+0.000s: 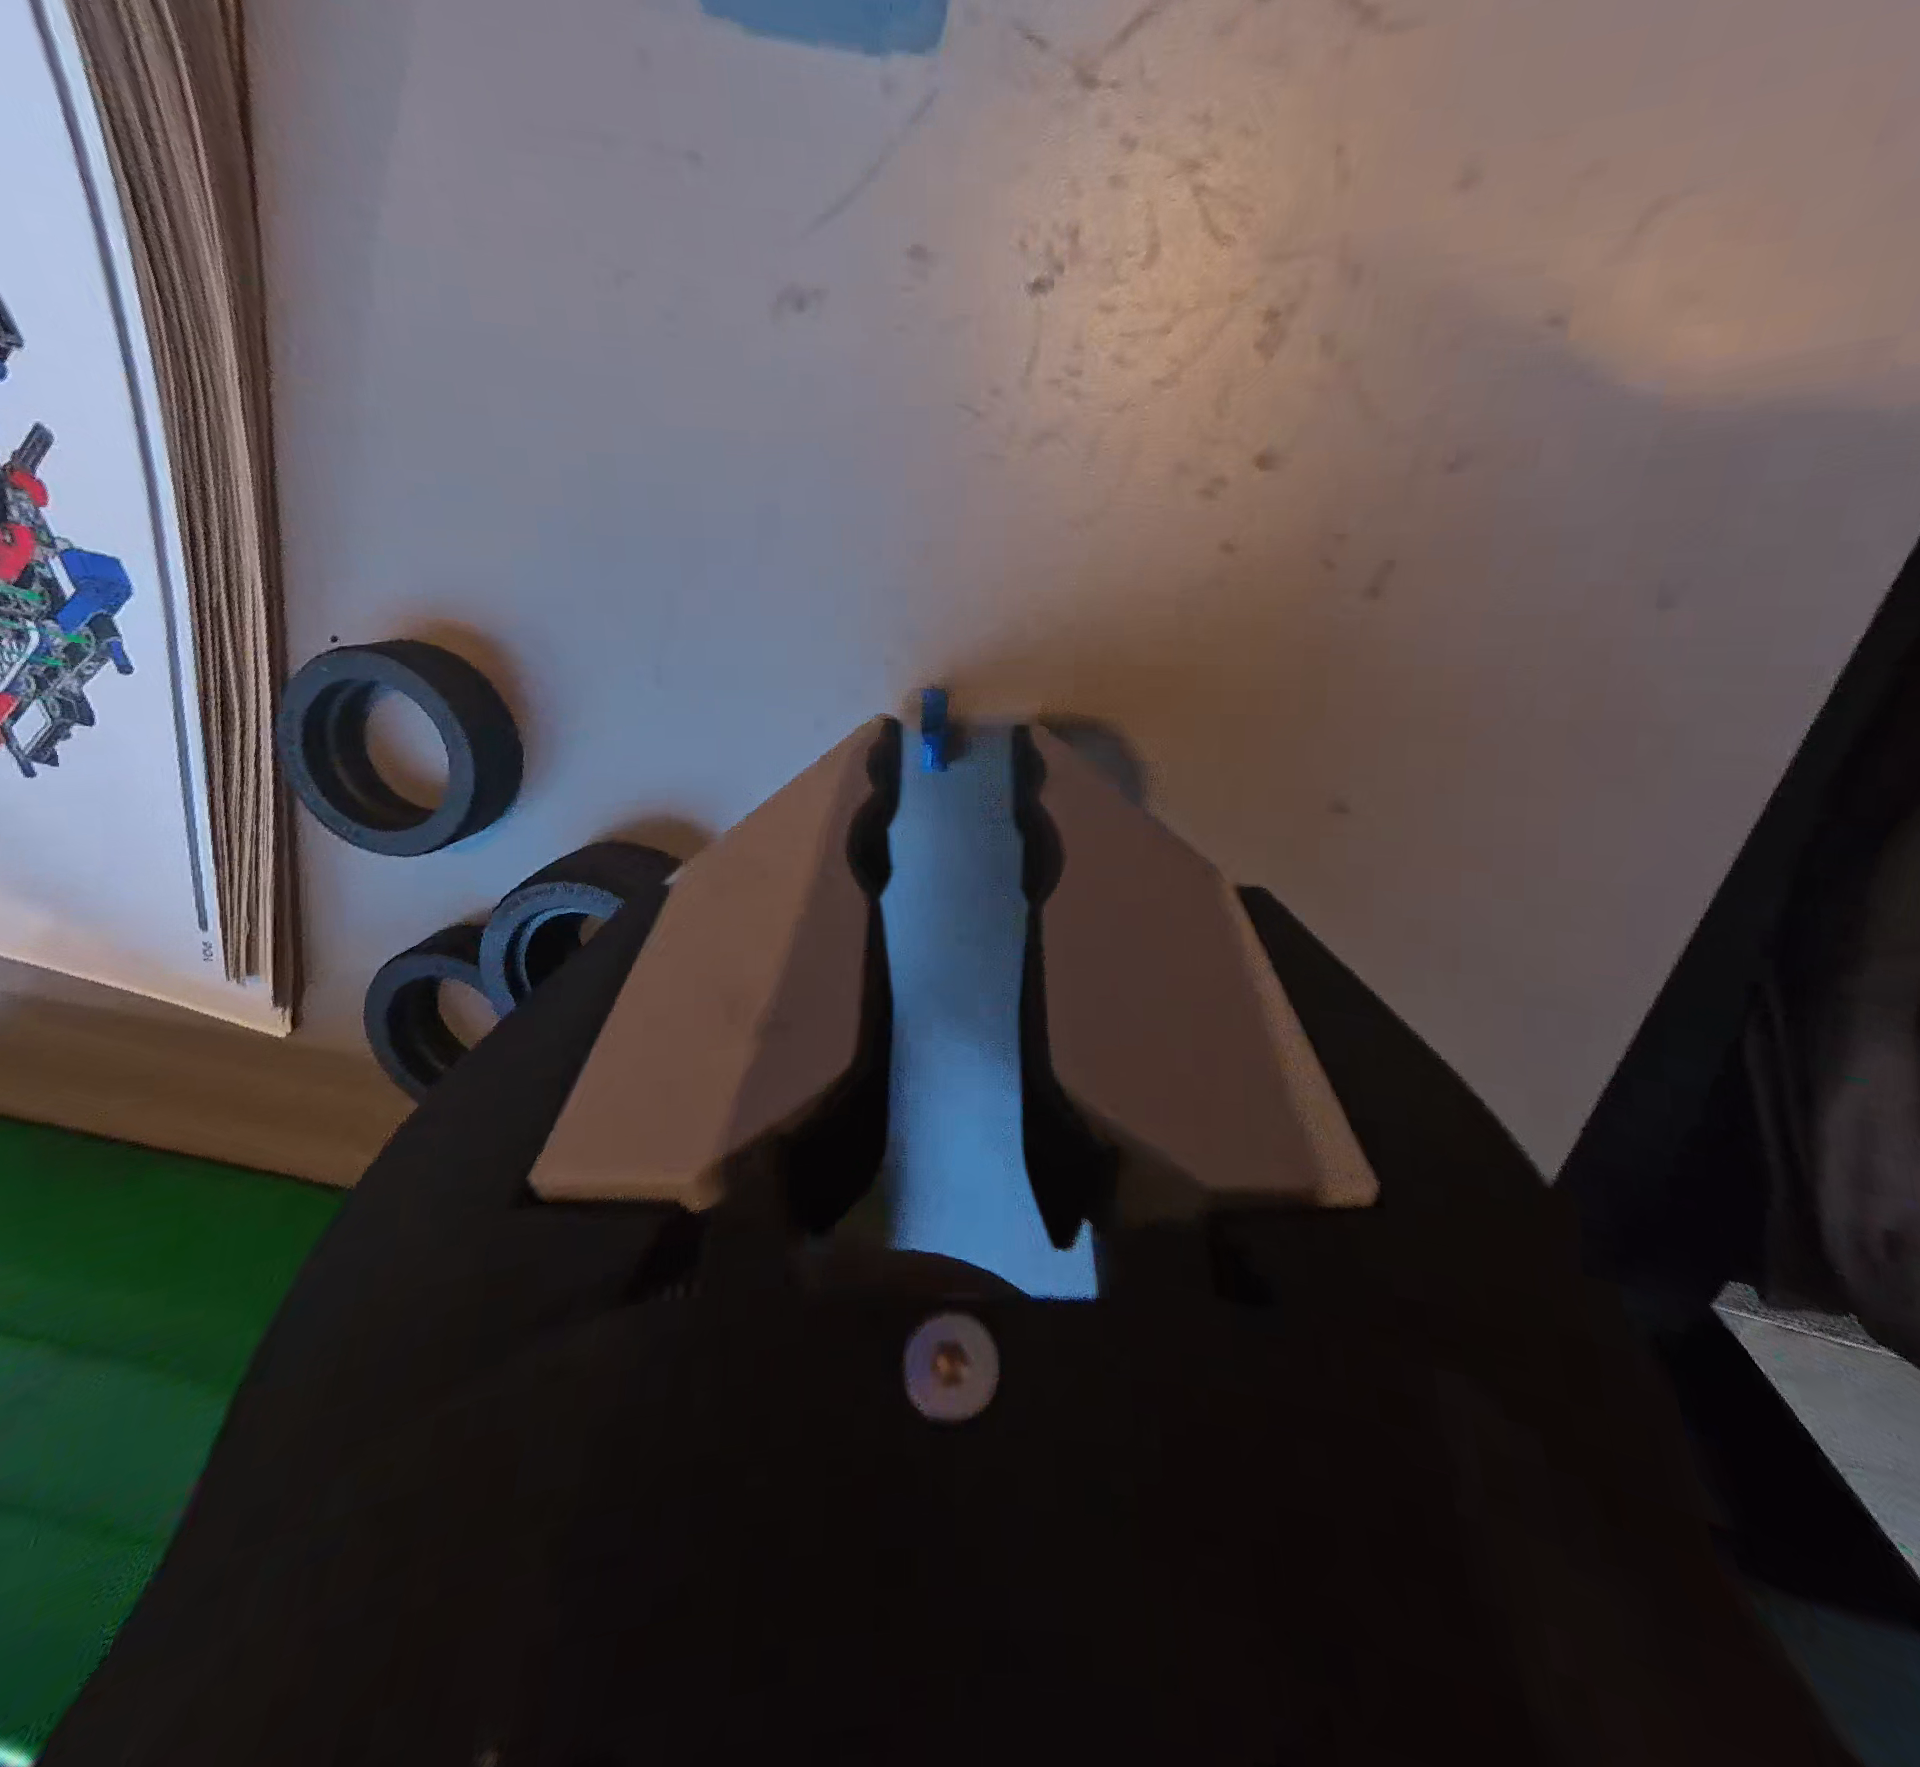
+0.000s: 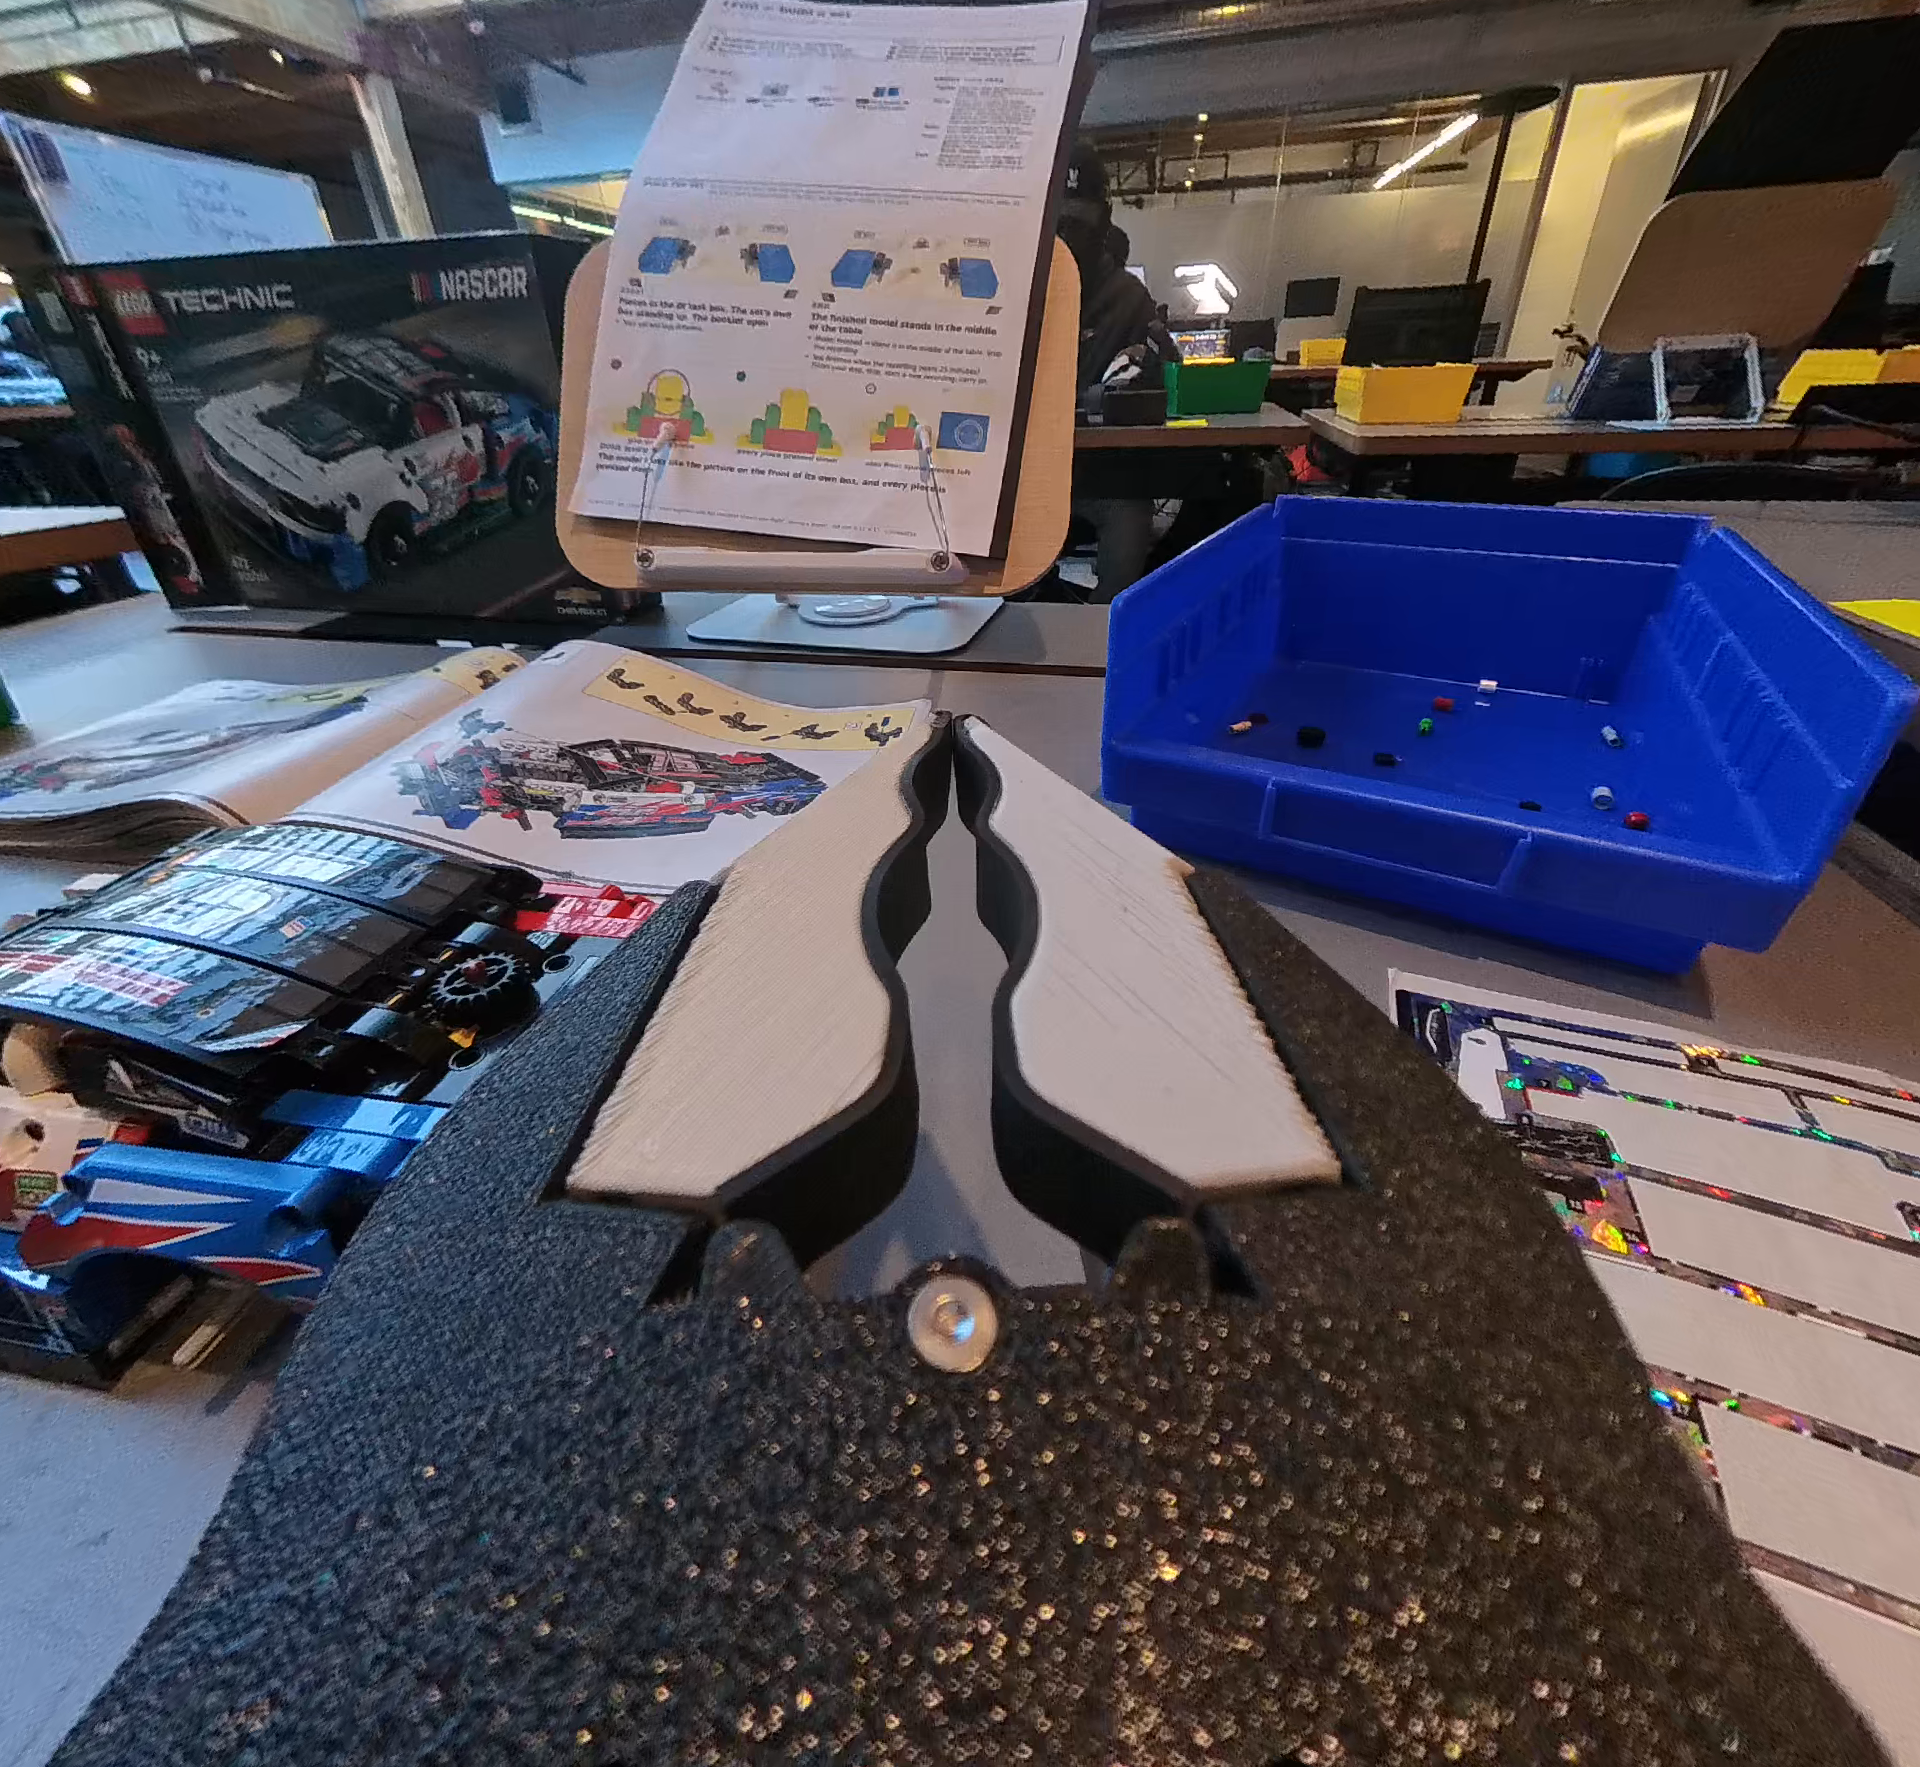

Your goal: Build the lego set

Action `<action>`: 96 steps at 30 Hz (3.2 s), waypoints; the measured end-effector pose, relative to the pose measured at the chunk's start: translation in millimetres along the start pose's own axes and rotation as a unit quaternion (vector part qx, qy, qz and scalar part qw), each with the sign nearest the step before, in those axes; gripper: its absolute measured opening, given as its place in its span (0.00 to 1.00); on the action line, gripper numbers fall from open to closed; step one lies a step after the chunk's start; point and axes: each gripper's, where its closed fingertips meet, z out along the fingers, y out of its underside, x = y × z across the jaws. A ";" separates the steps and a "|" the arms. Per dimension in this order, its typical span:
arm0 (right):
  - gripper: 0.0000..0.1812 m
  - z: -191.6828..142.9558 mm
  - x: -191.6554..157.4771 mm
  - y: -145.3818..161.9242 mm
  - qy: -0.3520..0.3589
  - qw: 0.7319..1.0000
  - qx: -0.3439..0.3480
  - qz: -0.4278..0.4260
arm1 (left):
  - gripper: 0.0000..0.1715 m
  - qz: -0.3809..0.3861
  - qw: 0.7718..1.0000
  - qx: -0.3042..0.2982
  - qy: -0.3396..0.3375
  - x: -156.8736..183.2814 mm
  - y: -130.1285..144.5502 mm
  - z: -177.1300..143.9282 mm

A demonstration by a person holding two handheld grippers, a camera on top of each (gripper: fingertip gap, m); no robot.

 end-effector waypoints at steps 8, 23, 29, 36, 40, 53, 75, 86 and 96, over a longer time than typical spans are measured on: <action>0.00 -0.1 -1.3 0.0 -0.001 1.000 -0.001 -0.003 | 0.14 -0.040 0.998 0.052 -0.002 -0.3 -2.0 -29.2; 0.00 1.8 4.4 4.1 0.027 1.000 -0.014 -0.009 | 0.12 -0.244 0.945 0.159 -0.148 -135.3 134.1 -182.9; 0.00 -0.1 15.5 4.3 0.063 0.998 -0.014 -0.004 | 0.11 -0.201 0.973 0.031 -0.105 -134.3 175.1 -118.7; 0.00 3.5 16.6 8.8 0.083 0.996 -0.031 -0.024 | 0.09 -0.174 0.979 -0.008 -0.108 -142.7 182.3 -91.3; 0.00 4.6 16.3 9.7 0.085 0.995 -0.035 -0.028 | 0.06 -0.179 0.977 -0.011 -0.119 -148.4 185.9 -94.0; 0.00 2.6 15.5 7.3 0.079 0.996 -0.025 -0.021 | 0.02 -0.221 0.966 -0.063 -0.118 -150.7 209.6 -95.7; 0.00 -2.8 13.0 0.0 0.043 0.999 0.006 0.029 | 0.04 -0.298 0.939 -0.157 -0.071 -143.6 236.1 -56.2; 0.00 -3.8 11.4 -1.7 0.032 0.998 0.014 0.042 | 0.02 -0.284 0.946 -0.111 -0.113 -157.1 212.0 -86.2; 0.00 -4.6 11.3 -2.9 0.023 0.998 0.020 0.060 | 0.02 -0.099 0.984 0.145 0.026 -52.3 -48.8 -102.0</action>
